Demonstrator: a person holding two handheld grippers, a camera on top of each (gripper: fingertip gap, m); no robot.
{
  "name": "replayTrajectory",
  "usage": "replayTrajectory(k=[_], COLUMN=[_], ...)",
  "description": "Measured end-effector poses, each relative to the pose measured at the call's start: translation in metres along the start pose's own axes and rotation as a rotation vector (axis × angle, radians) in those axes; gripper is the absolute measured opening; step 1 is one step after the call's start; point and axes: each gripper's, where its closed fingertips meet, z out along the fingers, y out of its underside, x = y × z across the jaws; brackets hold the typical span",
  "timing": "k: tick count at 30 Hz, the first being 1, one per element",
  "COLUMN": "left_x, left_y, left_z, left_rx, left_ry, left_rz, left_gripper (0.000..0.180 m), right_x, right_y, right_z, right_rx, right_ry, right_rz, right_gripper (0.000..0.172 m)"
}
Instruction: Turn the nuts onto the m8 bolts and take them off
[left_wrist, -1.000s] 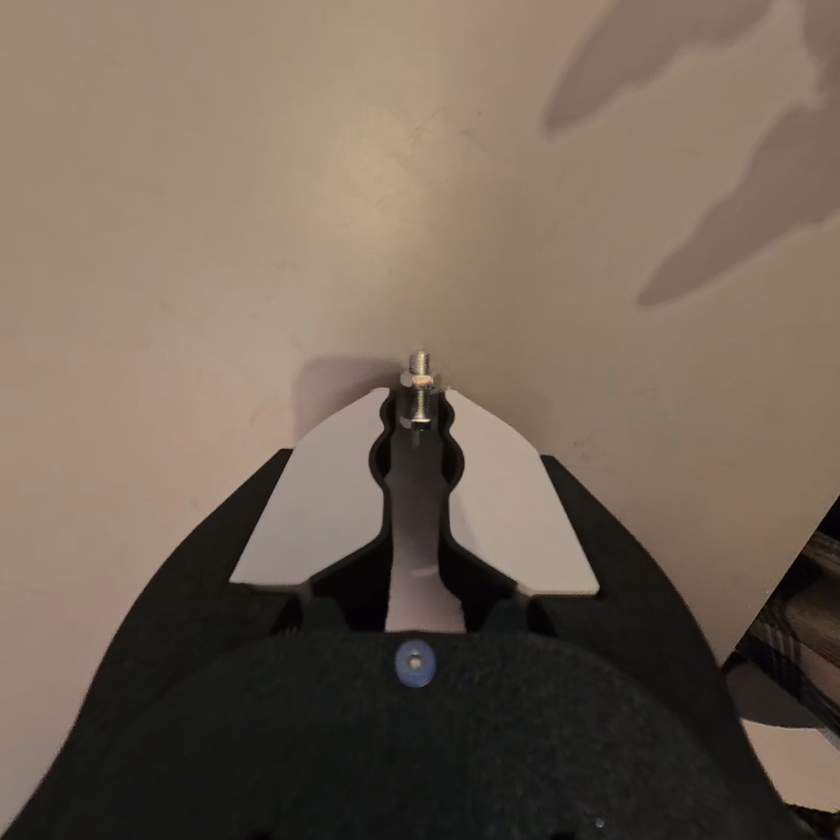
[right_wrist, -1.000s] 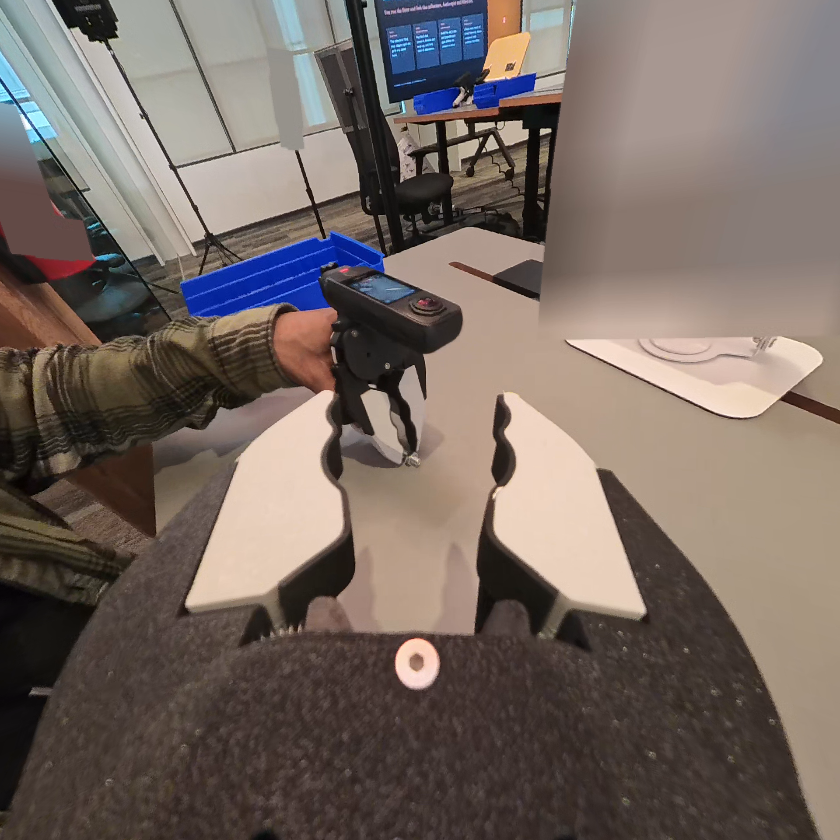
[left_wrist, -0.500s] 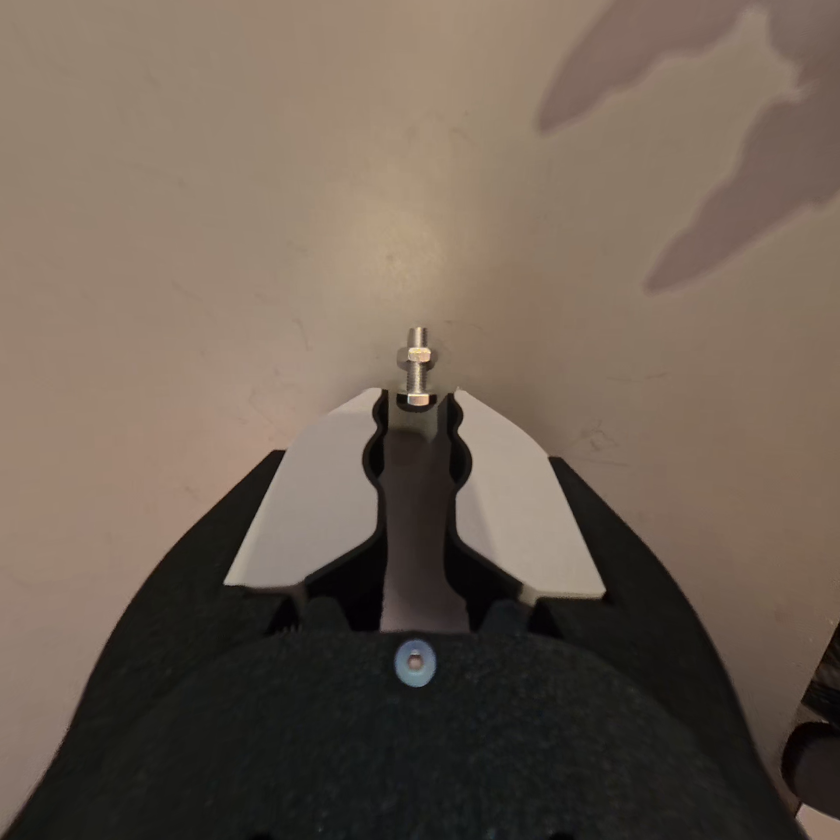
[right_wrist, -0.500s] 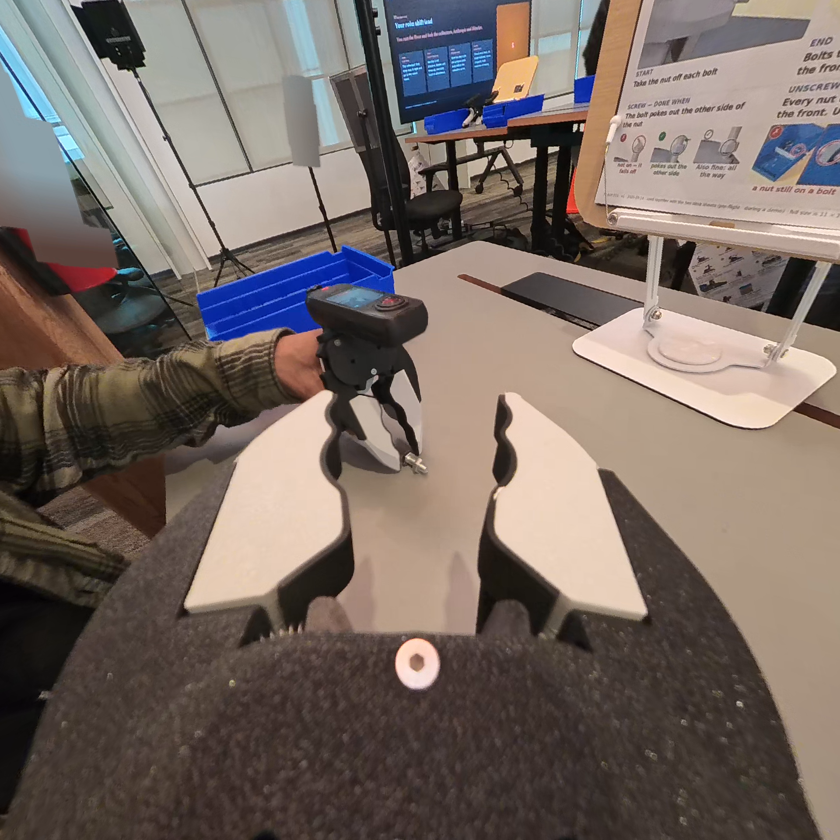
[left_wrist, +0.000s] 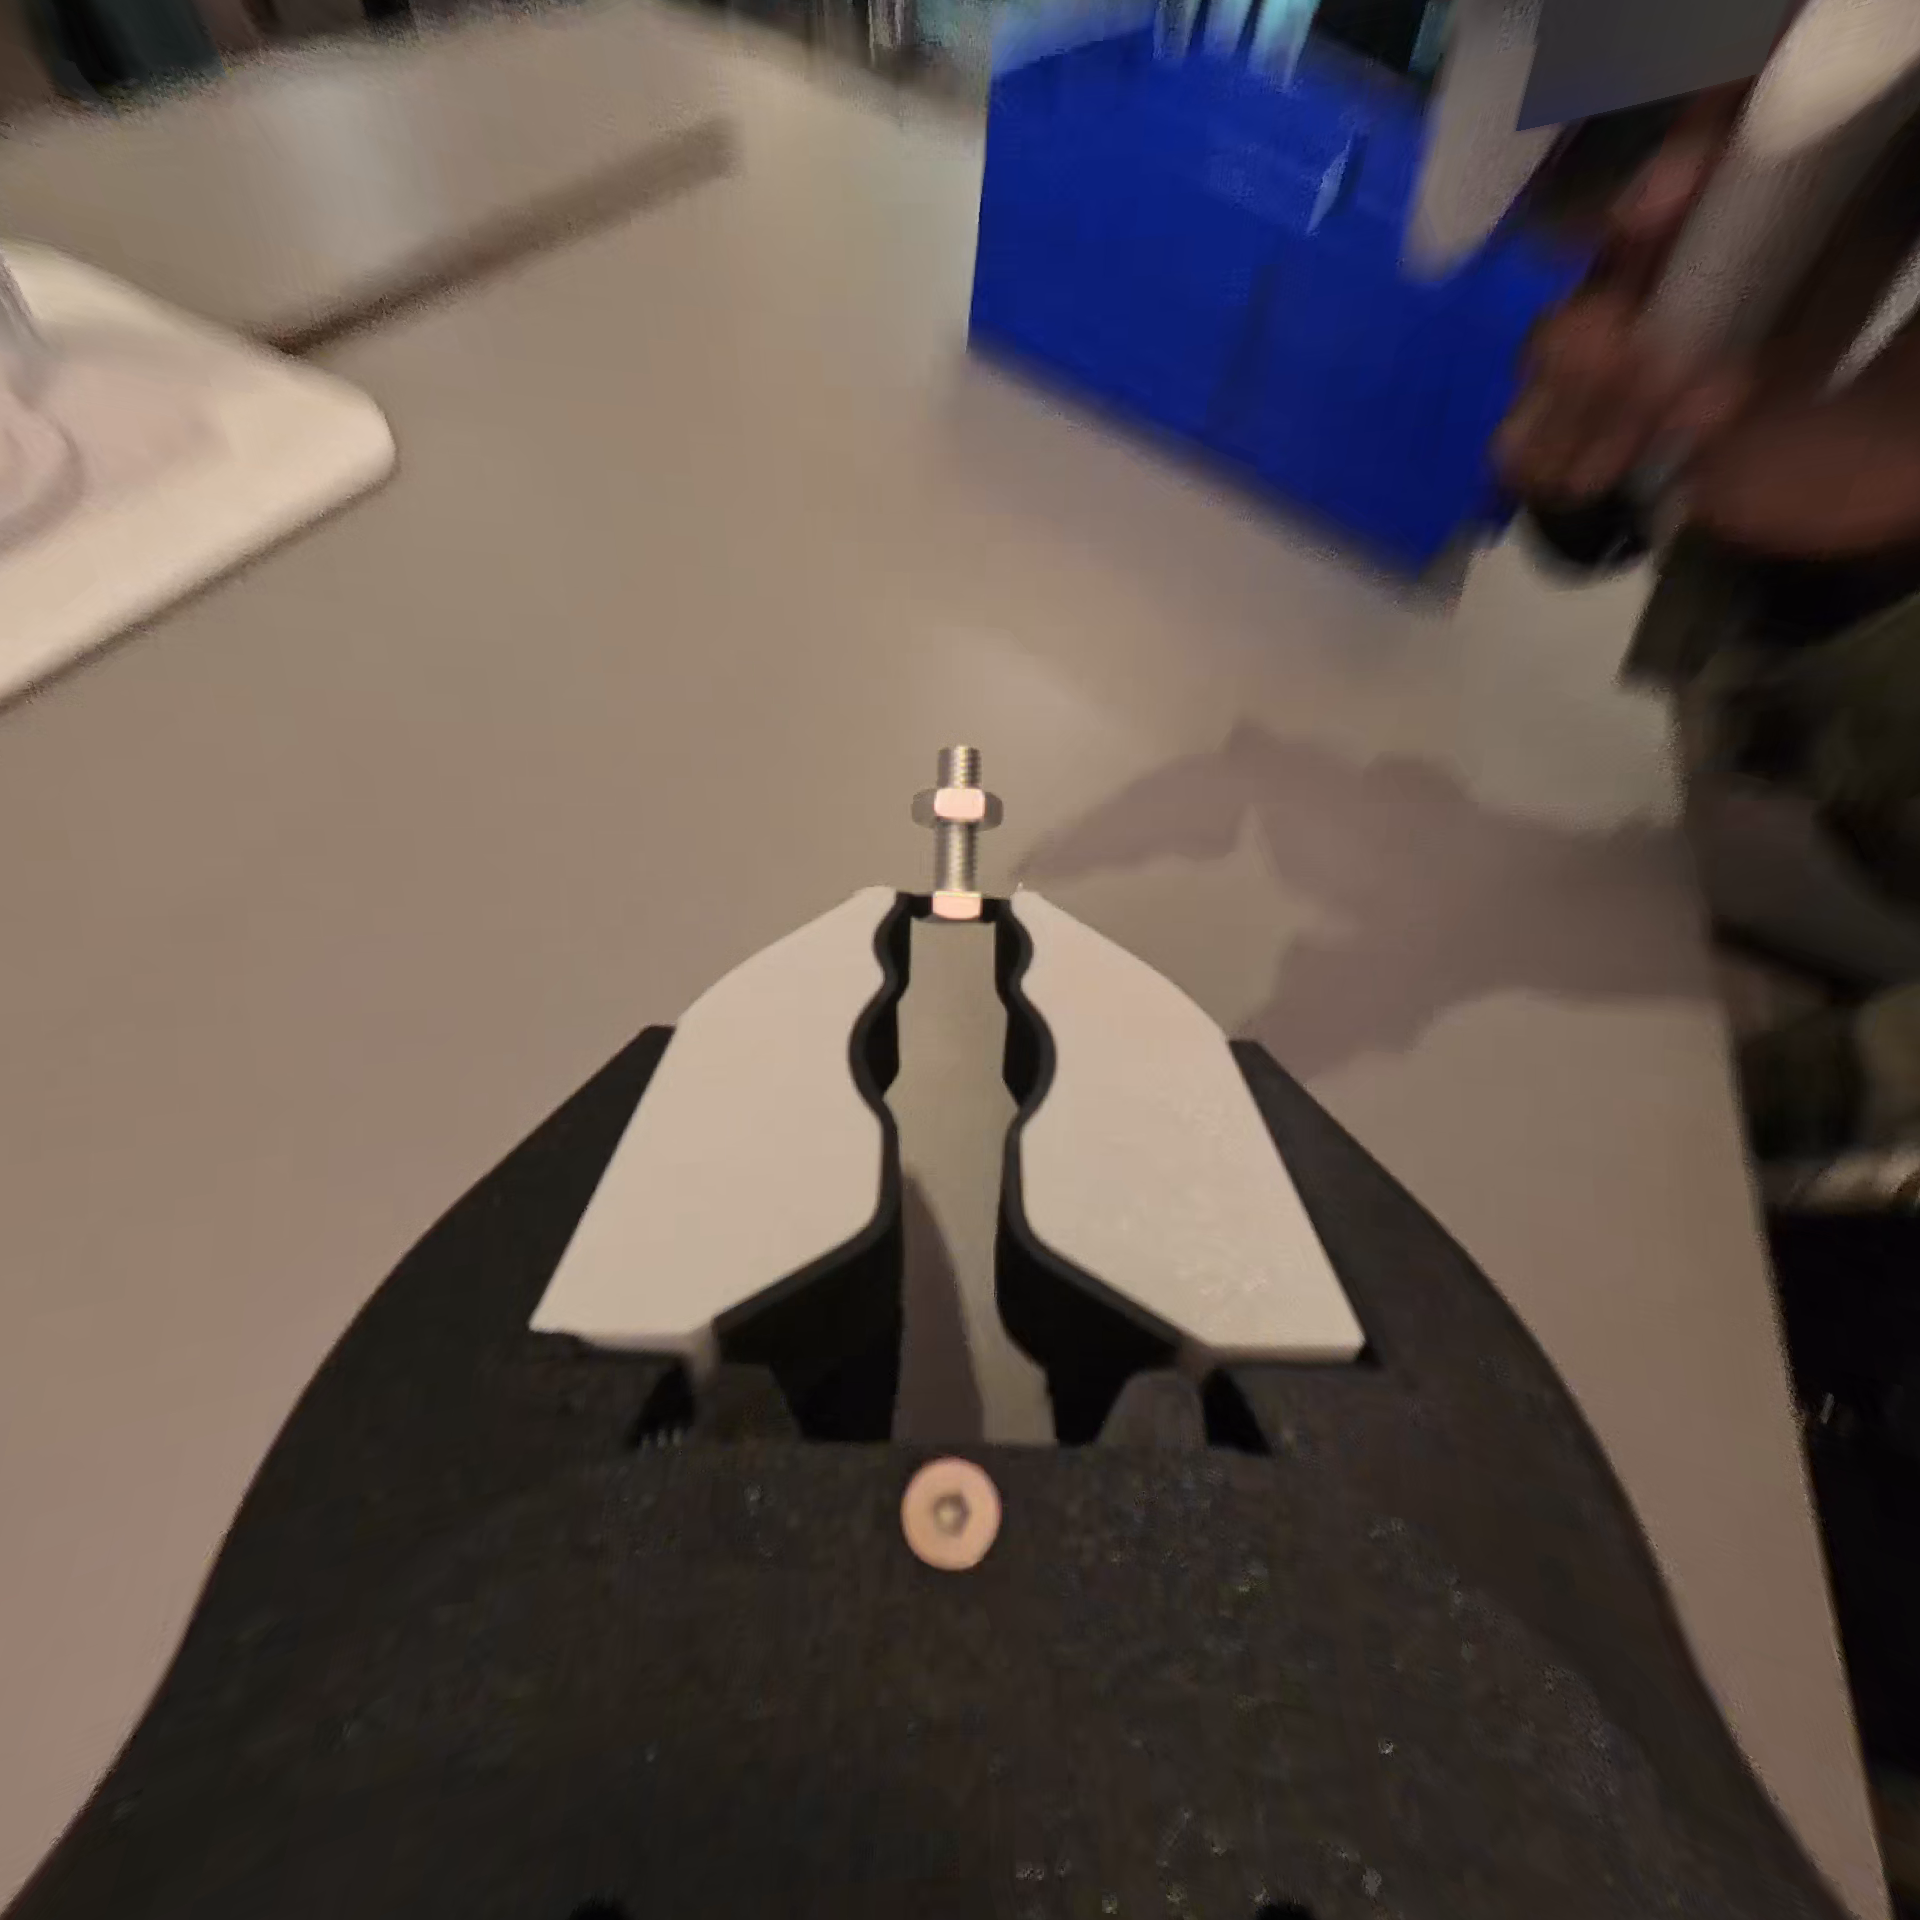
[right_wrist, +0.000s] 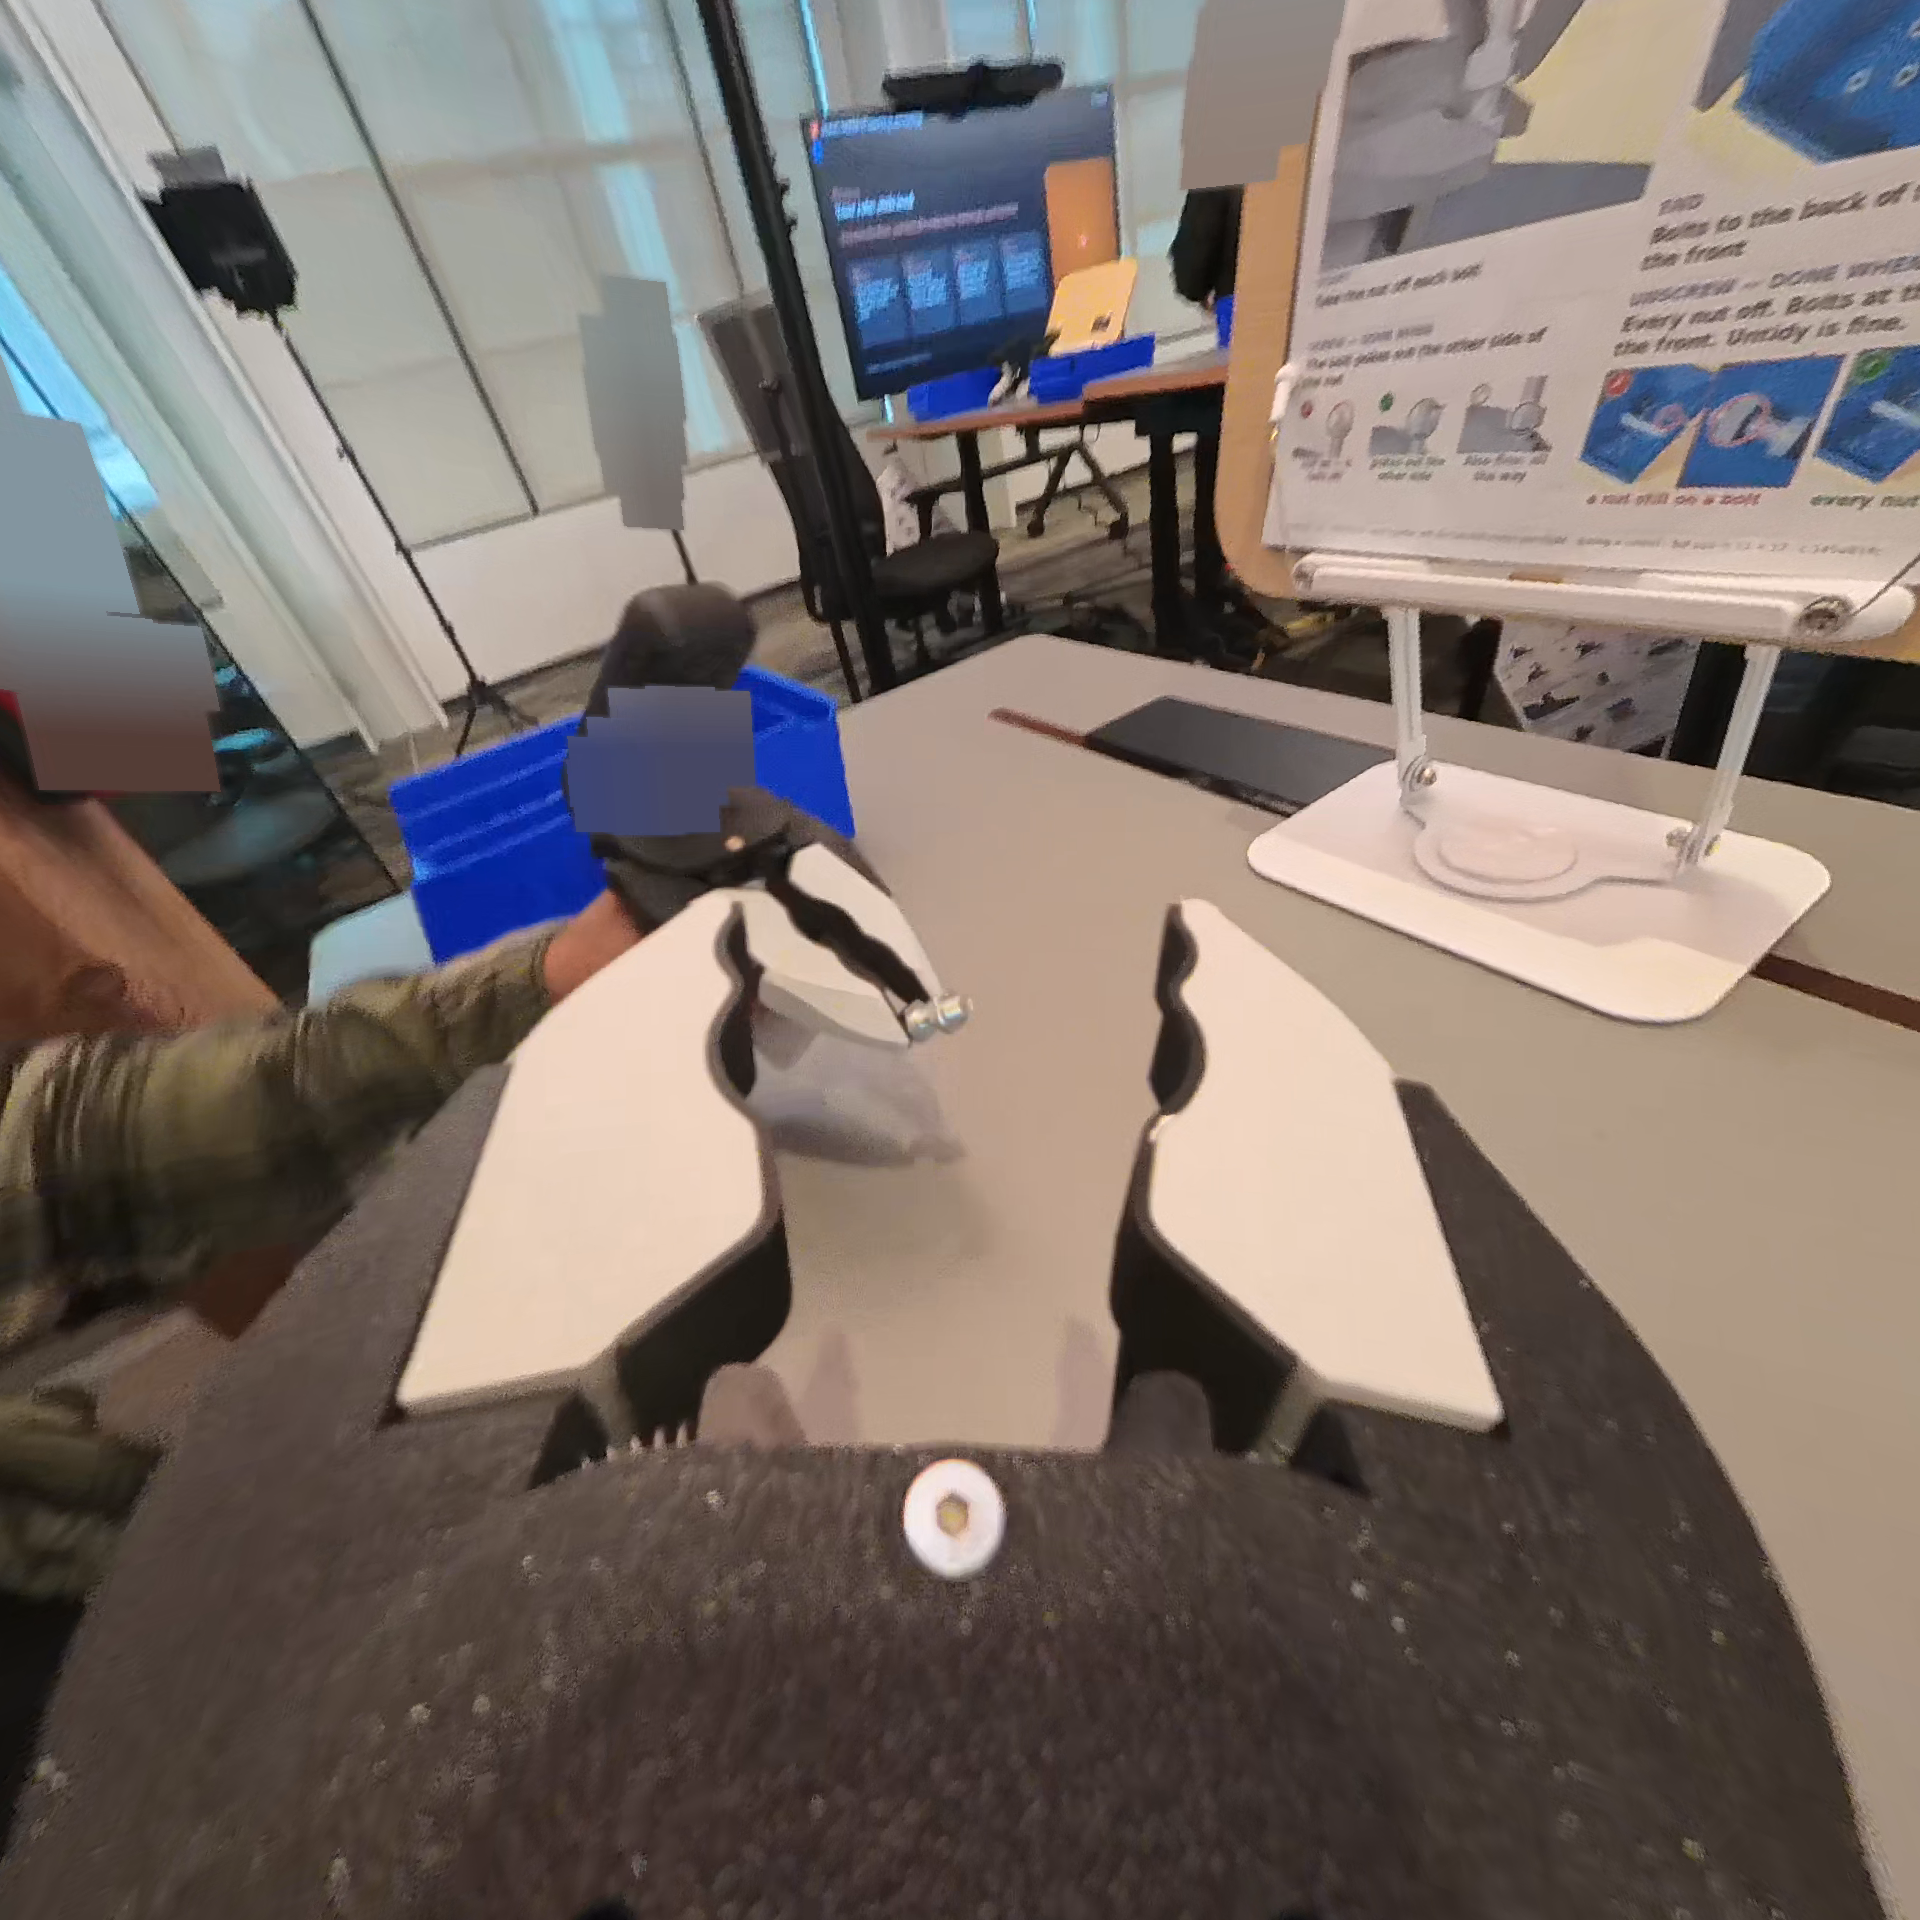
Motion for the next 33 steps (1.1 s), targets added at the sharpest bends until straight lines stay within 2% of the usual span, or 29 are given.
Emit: replayTrajectory(k=[1, 4, 6, 13, 17, 20, 22, 24, 27, 29, 31, 33], left_x=[0.004, 0.025, 0.038, 0.054, 0.054, 0.053, 0.057, 0.06, 0.06, 0.06, 0.063, 0.065], left_y=[-0.017, -0.063, -0.082, -0.099, -0.096, -0.097, -0.097, -0.098, -0.097, -0.097, -0.099, -0.099], left_z=[-0.001, -0.012, -0.021, -0.044, -0.053, -0.055, -0.056, -0.058, -0.062, -0.061, -0.06, -0.059], left_rx=[0.112, 0.433, 0.576, 0.788, 0.822, 0.843, 0.841, 0.847, 0.851, 0.848, 0.845, 0.839], left_ry=[0.012, 0.134, 0.223, 0.364, 0.408, 0.445, 0.46, 0.463, 0.453, 0.456, 0.466, 0.46], left_rz=[-0.021, -0.066, -0.081, -0.127, -0.146, -0.175, -0.163, -0.154, -0.144, -0.14, -0.132, -0.129], left_gripper=[0.015, 0.015, 0.015, 0.015, 0.015, 0.015, 0.015, 0.015, 0.015, 0.015, 0.015, 0.015], right_x=[0.003, 0.005, 0.001, -0.009, 0.007, -0.013, -0.027, -0.018, 0.003, -0.013, -0.03, -0.018], right_y=[-0.005, -0.016, -0.014, -0.012, -0.023, -0.035, -0.031, -0.025, -0.033, -0.039, -0.028, -0.021], right_z=[0.007, 0.034, 0.053, 0.087, 0.073, 0.074, 0.084, 0.088, 0.076, 0.077, 0.088, 0.092], right_rx=[0.028, 0.072, 0.037, -0.052, -0.034, 0.02, -0.022, -0.065, -0.029, 0.005, -0.064, -0.112], right_ry=[-0.002, -0.03, -0.071, -0.123, -0.073, -0.174, -0.201, -0.156, -0.12, -0.203, -0.24, -0.171], right_rz=[0.016, 0.019, 0.011, -0.077, -0.109, -0.069, -0.115, -0.151, -0.093, -0.036, -0.072, -0.1], right_gripper=[0.08, 0.091, 0.094, 0.097, 0.095, 0.097, 0.098, 0.102, 0.098, 0.101, 0.107, 0.117])
